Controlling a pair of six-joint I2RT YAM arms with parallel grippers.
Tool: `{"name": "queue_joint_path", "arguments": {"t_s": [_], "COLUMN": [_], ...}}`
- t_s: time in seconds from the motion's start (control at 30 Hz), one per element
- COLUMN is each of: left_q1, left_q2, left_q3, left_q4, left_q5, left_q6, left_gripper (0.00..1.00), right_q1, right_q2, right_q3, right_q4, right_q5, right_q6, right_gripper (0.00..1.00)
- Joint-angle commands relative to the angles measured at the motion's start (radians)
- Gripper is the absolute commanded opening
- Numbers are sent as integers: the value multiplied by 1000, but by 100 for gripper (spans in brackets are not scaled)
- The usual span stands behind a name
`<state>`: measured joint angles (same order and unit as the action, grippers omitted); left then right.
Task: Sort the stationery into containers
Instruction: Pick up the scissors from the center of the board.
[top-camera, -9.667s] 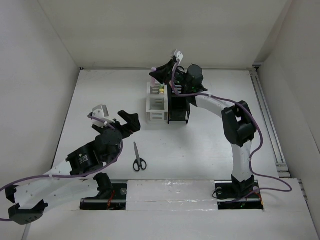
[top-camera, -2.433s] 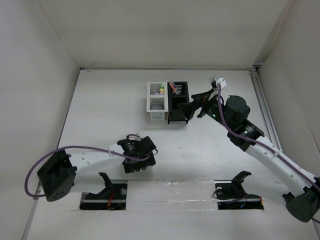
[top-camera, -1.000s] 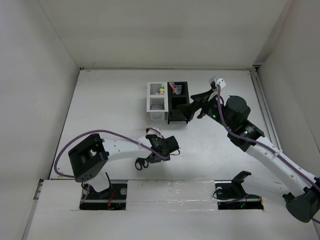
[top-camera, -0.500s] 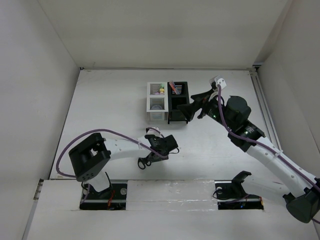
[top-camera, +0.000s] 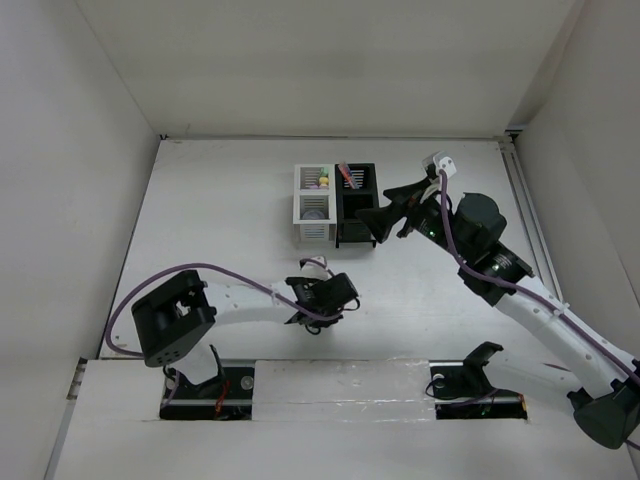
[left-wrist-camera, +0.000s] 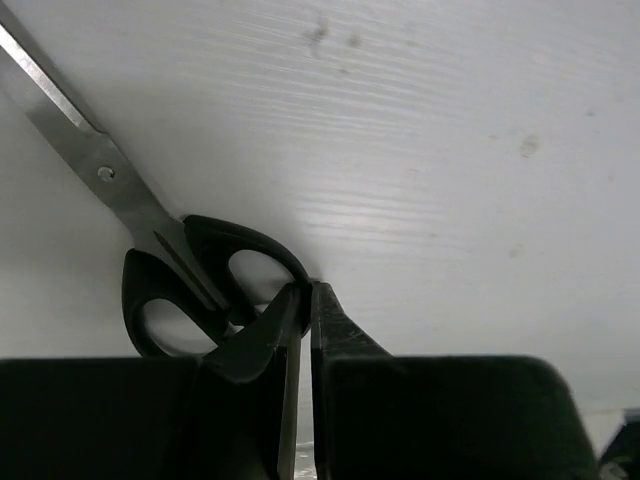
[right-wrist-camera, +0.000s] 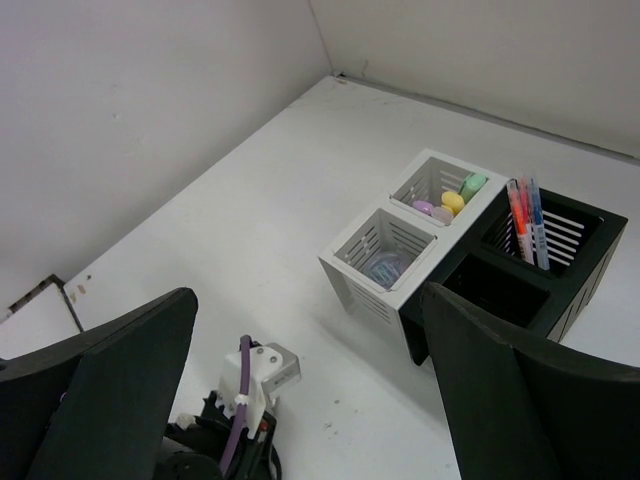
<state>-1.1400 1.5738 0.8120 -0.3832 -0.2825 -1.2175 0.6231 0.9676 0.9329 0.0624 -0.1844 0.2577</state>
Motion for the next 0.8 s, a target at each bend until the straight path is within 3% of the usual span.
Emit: {"name": "queue_joint_path", "arguments": {"t_s": [0.0,0.2,0.53,0.77], "left_q1": [-36,-125,-279,-314], "left_q2": [130,65,173,172], "left_q3": [-142,-87,97,165], "left_q4": [-7,-196,-529,-534], "left_q5": [152,0,-170,-192], "left_q6": [-48,-169,-349,-337], "left_gripper": [0,0,0,0], "right_q1": [3,-52,-132,-175], "right_q2": [-18,-9,22,103], "right_q3": [-3,-13,-22,-22], "right_q4": [56,65,94,105], "right_q5": [-21,-9,-95,-165], "right_q6": [-12,15,64,75], "right_gripper": [100,100,100,100]}}
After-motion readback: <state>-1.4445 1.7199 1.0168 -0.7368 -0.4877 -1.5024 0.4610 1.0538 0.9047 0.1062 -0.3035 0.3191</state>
